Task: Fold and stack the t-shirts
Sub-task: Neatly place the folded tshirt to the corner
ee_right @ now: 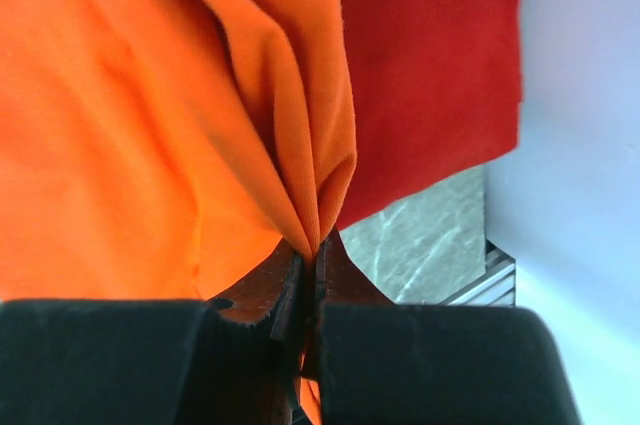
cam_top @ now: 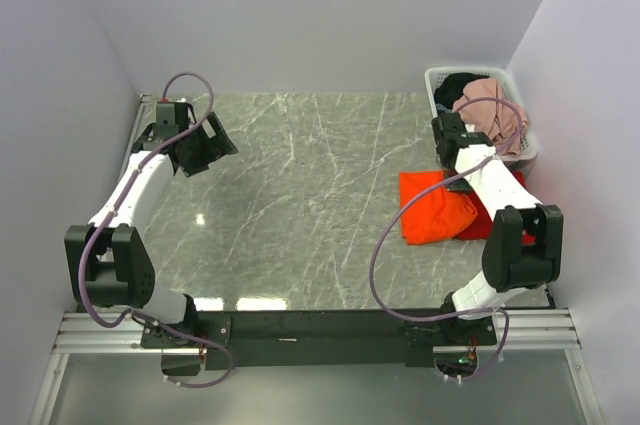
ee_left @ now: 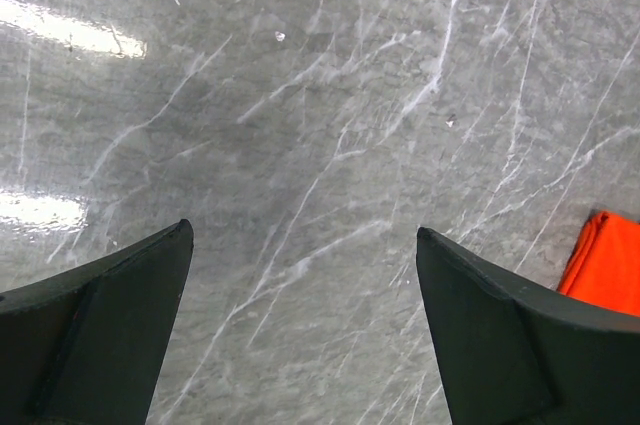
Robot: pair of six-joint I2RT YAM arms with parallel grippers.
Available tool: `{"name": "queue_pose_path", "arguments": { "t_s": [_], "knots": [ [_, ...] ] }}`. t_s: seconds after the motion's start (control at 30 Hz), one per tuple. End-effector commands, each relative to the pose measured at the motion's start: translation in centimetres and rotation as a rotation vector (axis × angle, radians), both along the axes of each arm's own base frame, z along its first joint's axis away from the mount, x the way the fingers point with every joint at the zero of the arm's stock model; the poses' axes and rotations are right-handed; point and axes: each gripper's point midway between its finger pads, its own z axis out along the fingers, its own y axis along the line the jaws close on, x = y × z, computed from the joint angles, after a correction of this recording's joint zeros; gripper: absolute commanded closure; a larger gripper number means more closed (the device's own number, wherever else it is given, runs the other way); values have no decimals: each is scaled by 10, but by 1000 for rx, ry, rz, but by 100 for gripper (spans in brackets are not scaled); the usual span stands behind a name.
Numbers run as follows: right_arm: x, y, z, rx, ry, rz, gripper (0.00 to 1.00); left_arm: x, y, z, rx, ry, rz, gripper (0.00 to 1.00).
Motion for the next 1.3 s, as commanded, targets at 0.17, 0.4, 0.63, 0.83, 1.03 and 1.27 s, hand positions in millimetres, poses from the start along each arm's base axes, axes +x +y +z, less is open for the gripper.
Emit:
{"name": "queue_pose_path", "arguments": {
  "t_s": [0.17,0.4,0.63,0.83,1.03,1.27],
  "knots": [
    [-1,-32,37,-89,-110,-53,100,8,10,17,37,-49,34,1],
    [-2,-45,52,-130,-127,-53,100,8,16,18,64,-53,54,1],
    [-4,-68,69,-171,-157,-80,100,7,18,17,72,-54,55,0],
    [-2,-84,75,-191,-176,-83,100,7,19,14,80,-47,60,1],
    [-2,-98,82,-217,-196,-92,100,7,20,13,83,-41,59,1],
    [5,-119,83,-215,-214,-132,100,7,18,13,79,-43,51,1]
  ]
}}
